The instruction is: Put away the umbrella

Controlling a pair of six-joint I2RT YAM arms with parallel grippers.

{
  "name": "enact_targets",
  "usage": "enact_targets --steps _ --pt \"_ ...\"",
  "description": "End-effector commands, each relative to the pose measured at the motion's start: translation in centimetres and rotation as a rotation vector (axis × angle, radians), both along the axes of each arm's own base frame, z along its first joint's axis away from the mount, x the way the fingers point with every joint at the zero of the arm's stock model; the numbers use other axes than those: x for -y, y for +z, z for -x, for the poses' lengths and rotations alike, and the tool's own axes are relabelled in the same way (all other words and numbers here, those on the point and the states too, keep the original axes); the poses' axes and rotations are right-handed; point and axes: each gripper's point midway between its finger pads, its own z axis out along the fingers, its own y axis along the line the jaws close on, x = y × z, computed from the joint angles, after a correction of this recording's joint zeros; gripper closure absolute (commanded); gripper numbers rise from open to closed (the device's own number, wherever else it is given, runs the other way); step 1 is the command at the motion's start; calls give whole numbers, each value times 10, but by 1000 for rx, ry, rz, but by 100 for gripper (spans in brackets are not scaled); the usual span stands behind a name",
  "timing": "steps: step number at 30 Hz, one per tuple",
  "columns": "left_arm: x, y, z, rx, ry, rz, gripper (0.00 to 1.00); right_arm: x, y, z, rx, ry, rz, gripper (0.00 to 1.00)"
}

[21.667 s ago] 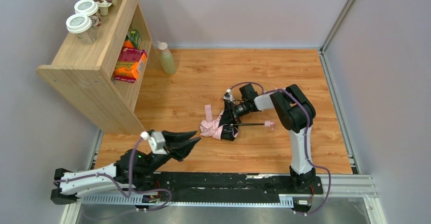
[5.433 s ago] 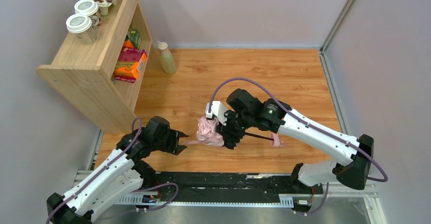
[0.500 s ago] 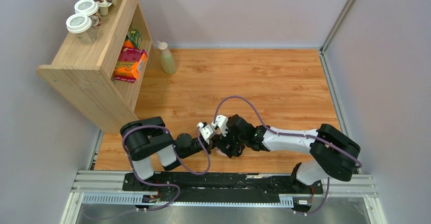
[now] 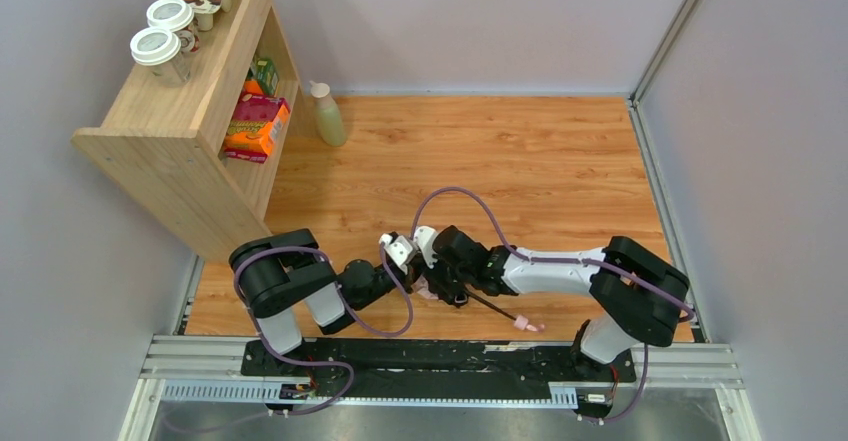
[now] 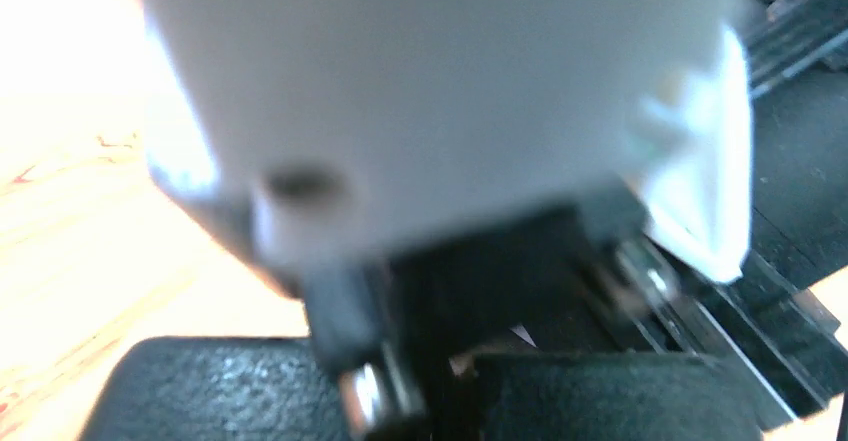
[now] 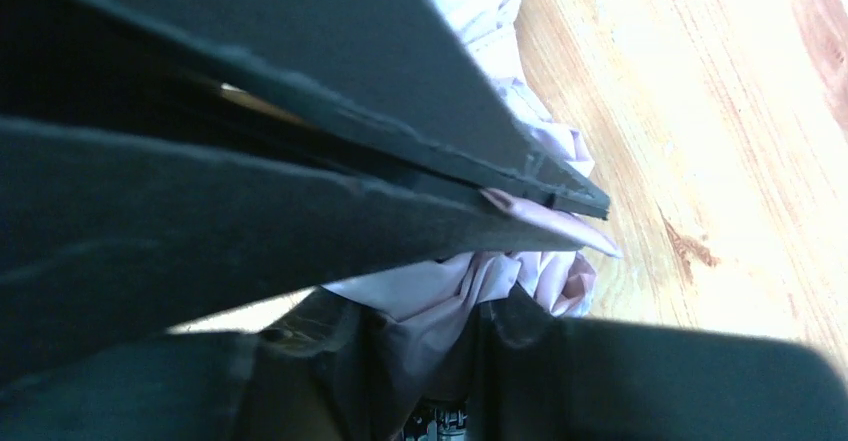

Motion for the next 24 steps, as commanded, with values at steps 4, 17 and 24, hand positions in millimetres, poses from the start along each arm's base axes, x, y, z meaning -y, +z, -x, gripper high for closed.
enact_targets --steps 4,17,24 --pt "1 -18 58 -117 -215 -30 100 24 -9 -8 -159 -58 -84 100" --pt "15 75 70 -10 -330 103 100 1 25 7 -771 -44 -443 100" --pt "17 75 78 48 -412 32 100 -1 31 -13 -1016 -150 -462 100"
